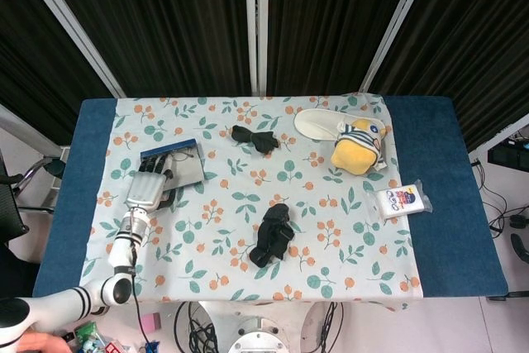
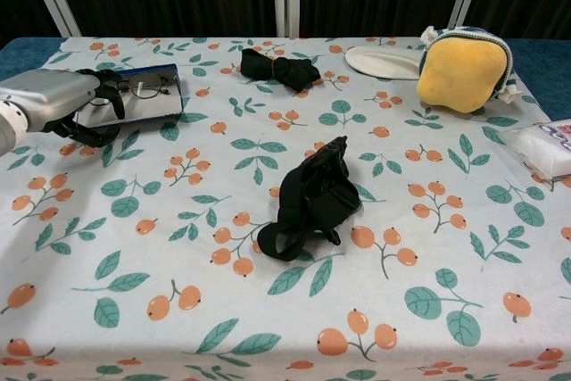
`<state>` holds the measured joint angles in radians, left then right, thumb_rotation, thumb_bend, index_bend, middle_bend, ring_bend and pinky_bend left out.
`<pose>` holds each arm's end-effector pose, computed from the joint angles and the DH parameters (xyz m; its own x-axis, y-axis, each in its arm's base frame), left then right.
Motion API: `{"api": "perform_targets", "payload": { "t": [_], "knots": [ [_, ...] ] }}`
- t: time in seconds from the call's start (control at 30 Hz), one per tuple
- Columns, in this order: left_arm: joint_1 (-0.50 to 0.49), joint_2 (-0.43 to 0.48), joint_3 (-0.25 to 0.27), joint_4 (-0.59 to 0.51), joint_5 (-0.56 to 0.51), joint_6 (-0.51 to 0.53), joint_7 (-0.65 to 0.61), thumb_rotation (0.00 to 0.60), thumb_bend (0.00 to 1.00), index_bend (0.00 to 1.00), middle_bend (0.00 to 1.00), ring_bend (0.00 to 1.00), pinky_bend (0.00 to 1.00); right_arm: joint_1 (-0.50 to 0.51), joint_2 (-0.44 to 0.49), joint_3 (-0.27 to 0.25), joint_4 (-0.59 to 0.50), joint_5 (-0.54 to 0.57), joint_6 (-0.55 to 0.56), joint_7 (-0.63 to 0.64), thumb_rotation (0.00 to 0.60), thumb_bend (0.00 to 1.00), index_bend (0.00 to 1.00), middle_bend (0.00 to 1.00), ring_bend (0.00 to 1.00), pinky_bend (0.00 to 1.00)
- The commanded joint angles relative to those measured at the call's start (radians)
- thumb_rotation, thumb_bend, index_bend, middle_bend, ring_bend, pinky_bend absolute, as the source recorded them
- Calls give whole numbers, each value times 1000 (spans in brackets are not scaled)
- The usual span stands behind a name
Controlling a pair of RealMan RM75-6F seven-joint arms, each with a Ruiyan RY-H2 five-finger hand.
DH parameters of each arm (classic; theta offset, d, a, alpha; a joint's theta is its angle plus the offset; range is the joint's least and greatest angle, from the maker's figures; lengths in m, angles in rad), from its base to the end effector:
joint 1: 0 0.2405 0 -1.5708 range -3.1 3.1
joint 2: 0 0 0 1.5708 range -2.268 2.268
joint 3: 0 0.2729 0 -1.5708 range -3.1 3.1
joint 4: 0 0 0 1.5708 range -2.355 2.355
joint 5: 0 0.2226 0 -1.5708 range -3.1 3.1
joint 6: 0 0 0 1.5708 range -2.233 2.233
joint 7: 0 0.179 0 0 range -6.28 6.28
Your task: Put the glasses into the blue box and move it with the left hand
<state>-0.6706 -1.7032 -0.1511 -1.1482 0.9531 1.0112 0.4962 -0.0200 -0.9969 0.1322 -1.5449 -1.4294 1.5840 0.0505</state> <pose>-0.2516 0.4044 -0.0534 0.5901 0.2387 0.7712 0.8059 -0.1178 -0.5802 -0.3646 -0.1973 0.2423 0.5207 0.1414 0.8419 -0.8518 0.1527 0.5012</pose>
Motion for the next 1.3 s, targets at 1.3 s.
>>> {"api": "perform_targets", "payload": {
  "t": [1.3],
  "knots": [
    [72,-22,-75,8,126,67,-285,600,534,579,62,38,115,3,-6,9,12,22,-8,5,600,198,0,0,0,0]
  ]
}}
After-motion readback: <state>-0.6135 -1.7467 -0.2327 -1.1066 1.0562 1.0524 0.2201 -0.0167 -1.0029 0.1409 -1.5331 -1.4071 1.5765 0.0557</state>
